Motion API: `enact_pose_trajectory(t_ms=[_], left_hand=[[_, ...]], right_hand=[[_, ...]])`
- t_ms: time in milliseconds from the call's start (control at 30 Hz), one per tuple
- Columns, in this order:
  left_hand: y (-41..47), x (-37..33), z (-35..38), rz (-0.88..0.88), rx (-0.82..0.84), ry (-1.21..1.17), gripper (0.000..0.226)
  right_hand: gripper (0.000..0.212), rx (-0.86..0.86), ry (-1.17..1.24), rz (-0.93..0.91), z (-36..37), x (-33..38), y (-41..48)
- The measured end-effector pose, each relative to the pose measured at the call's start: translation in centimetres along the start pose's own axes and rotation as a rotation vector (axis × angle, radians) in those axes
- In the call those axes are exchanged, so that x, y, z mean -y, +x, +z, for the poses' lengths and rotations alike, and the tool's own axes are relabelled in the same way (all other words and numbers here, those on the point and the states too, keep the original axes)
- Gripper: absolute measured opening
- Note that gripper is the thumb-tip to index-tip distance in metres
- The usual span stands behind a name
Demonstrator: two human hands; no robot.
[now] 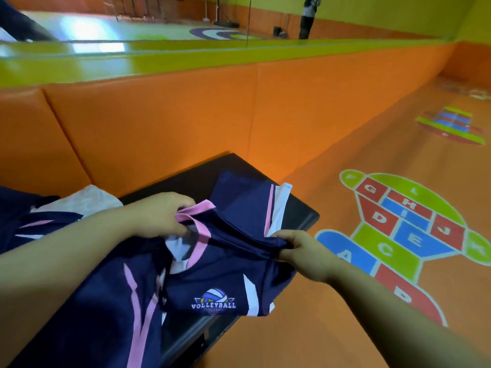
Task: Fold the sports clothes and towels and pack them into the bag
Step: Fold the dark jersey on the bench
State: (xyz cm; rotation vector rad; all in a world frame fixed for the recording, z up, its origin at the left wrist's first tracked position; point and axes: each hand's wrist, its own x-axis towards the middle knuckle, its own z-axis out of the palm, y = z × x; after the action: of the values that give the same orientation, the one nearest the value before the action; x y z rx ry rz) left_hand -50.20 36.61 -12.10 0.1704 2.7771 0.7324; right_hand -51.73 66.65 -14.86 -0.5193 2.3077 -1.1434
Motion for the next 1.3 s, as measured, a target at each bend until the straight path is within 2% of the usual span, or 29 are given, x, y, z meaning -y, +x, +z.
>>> enact_pose_trajectory(t_ms=[133, 267, 333, 400, 467, 533, 567, 667, 733, 767, 800, 933, 1033, 1067, 1200, 1300], left_hand=[[4.8, -0.1, -0.1, -0.052, -0.151, -0.170, 0.017], [10.9, 0.6, -0.1, -0.097, -0.448, -0.283, 0.029], [13.7, 0.8, -0.1, -0.082, -0.607, -0.322, 0.041], [15.6, 0.8, 0.5, -0.096, -0.674, -0.410, 0.068], [16.2, 1.1, 2.0, -0.114, -0.651, -0.381, 0.081], [15.8, 2.2, 4.7, -0.115, -0.559, -0.261, 0.081], [15.3, 2.7, 6.3, -0.110, -0.481, -0.201, 0.080], [13.8, 4.1, 11.4, -0.117, -0.129, 0.026, 0.074], [13.3, 5.1, 14.4, -0.113, 0.006, 0.232, 0.094], [13.1, 5.6, 15.5, -0.115, 0.008, 0.309, 0.103], [13.0, 6.1, 16.2, -0.099, -0.033, 0.360, 0.103], [13.0, 6.8, 16.6, -0.053, -0.111, 0.428, 0.070], [13.0, 6.4, 16.5, -0.067, -0.129, 0.403, 0.096], [12.7, 6.3, 16.5, -0.107, -0.091, 0.384, 0.101], [10.7, 5.9, 16.1, -0.212, -0.009, 0.377, 0.106], [8.5, 6.2, 15.9, -0.294, 0.007, 0.355, 0.079]], right_hand=[[0.036, -0.043, 0.020, -0.024, -3.1, -1.6, 4.4], [0.032, -0.149, 0.038, -0.036, -5.8, -3.1, 9.5], [0.028, -0.245, 0.034, -0.027, -6.9, -4.3, 12.5], [0.031, -0.390, 0.053, 0.027, -7.7, -5.5, 15.1], [0.049, -0.488, -0.003, 0.123, -7.9, -6.9, 17.1], [0.063, -0.499, -0.154, 0.194, -7.1, -8.1, 18.3], [0.065, -0.488, -0.234, 0.169, -6.3, -8.6, 18.6], [0.070, -0.336, -0.486, 0.046, -3.7, -10.2, 19.2], [0.068, -0.206, -0.630, 0.037, -2.5, -11.4, 19.6], [0.066, -0.162, -0.680, 0.046, -2.2, -12.1, 19.8], [0.065, -0.135, -0.711, 0.062, -1.9, -12.7, 20.0], [0.062, -0.099, -0.751, 0.099, -1.6, -13.5, 20.3], [0.061, -0.085, -0.780, 0.125, -1.5, -13.0, 20.2], [0.061, -0.084, -0.799, 0.137, -1.5, -12.7, 20.1], [0.064, -0.208, -0.818, 0.161, -1.0, -11.0, 19.1], [0.065, -0.256, -0.763, 0.069, 0.9, -9.5, 16.8]])
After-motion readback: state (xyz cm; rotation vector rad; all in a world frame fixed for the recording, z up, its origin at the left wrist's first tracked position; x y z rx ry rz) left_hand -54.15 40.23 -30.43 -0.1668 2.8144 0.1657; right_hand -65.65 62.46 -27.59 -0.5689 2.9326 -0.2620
